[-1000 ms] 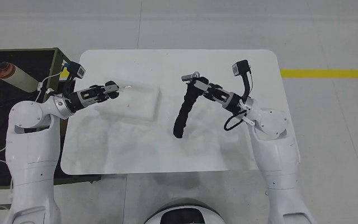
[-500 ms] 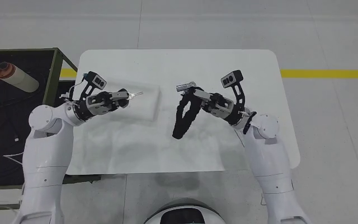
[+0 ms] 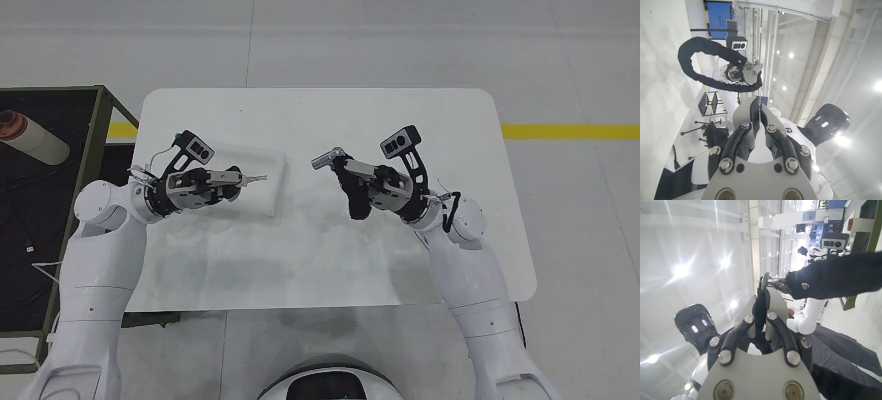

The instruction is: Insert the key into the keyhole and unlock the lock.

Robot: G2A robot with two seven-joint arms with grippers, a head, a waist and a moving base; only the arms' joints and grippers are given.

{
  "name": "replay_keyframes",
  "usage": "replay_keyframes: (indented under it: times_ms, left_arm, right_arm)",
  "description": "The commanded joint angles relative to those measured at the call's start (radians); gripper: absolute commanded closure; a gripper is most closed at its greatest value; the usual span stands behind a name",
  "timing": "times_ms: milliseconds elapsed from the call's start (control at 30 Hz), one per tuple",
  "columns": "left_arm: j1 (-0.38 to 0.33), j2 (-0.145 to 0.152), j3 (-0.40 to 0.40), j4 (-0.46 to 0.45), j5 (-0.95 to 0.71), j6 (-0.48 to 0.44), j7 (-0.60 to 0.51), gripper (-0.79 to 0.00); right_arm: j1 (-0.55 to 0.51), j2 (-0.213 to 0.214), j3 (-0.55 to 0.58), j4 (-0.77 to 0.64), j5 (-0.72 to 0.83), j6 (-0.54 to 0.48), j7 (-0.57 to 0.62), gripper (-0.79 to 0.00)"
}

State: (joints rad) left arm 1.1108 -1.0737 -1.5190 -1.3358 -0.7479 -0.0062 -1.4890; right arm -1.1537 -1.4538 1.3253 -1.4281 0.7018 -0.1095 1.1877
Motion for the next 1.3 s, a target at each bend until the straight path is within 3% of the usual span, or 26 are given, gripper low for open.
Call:
replay_keyframes:
  times_ms: [0, 67, 133, 233, 500, 1267]
  left_arm:
    - [0.0, 0.0, 0.0, 0.0, 0.0, 0.0, 0.0, 0.0]
    - [0.0, 0.0, 0.0, 0.0, 0.0, 0.0, 0.0, 0.0]
    - [0.063, -0.005, -0.005, -0.059, -0.056, -0.029, 0.034, 0.0]
    - [0.094, -0.013, 0.006, -0.098, -0.084, -0.105, 0.073, 0.0]
    - [0.096, -0.041, 0.071, -0.07, -0.181, -0.231, 0.069, 0.0]
    - [0.083, -0.066, 0.1, -0.07, -0.117, -0.218, 0.126, 0.0]
  right_arm:
    - [0.0, 0.0, 0.0, 0.0, 0.0, 0.0, 0.0, 0.0]
    - [-0.045, 0.001, -0.005, -0.031, -0.001, 0.003, -0.015, 0.0]
    - [-0.083, -0.001, -0.024, -0.089, 0.03, 0.024, -0.027, 0.0]
    - [-0.088, -0.006, -0.049, -0.094, 0.063, 0.023, -0.064, 0.0]
    - [-0.066, -0.029, -0.105, -0.022, 0.263, 0.039, -0.068, 0.0]
    - [-0.057, -0.043, -0.139, 0.0, 0.234, 0.013, -0.041, 0.0]
